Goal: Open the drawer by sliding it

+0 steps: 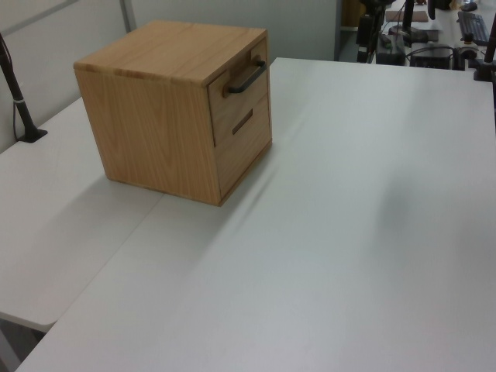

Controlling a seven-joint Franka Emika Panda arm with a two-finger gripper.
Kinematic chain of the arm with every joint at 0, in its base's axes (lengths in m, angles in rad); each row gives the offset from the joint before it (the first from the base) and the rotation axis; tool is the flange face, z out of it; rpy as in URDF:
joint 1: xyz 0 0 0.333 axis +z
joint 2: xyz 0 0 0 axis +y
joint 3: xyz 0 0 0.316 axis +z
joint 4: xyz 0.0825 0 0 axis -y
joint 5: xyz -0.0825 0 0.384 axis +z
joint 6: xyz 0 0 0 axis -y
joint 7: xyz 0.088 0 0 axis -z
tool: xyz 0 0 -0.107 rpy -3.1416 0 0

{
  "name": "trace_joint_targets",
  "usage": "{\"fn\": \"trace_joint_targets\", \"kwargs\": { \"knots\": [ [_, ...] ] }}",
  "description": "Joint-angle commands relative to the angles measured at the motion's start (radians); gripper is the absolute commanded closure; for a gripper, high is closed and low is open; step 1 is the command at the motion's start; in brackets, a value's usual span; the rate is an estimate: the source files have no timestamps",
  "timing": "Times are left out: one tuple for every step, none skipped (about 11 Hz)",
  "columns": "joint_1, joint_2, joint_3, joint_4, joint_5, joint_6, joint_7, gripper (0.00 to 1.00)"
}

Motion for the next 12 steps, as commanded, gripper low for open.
{"fn": "trace_joint_targets", "kwargs": {
  "knots": [
    [0.02, 0.003, -0.005, 0.046, -0.015, -0.066, 0.03, 0.0],
    [0.017, 0.0, -0.008, 0.054, -0.022, -0.072, 0.016, 0.0],
    [0.014, 0.003, -0.015, 0.057, -0.041, -0.071, -0.004, 0.0],
    [0.018, 0.005, -0.012, 0.057, -0.087, -0.065, 0.008, 0.0],
    [0.018, 0.005, -0.009, 0.056, -0.084, -0.063, 0.042, 0.0],
    [0.015, 0.002, -0.011, 0.054, -0.075, -0.061, 0.083, 0.0],
    [0.012, 0.005, -0.012, 0.056, 0.0, -0.057, 0.127, 0.0],
    [0.011, 0.005, -0.015, 0.054, 0.098, -0.025, 0.246, 0.0],
    [0.015, 0.006, -0.014, 0.05, 0.124, 0.059, 0.404, 0.0],
    [0.018, 0.034, -0.012, 0.05, 0.14, 0.16, 0.595, 0.04],
    [0.02, 0.066, -0.009, 0.054, 0.175, 0.255, 0.787, 0.08],
    [0.015, 0.098, -0.009, 0.054, 0.216, 0.355, 0.927, 0.1]
  ]
}}
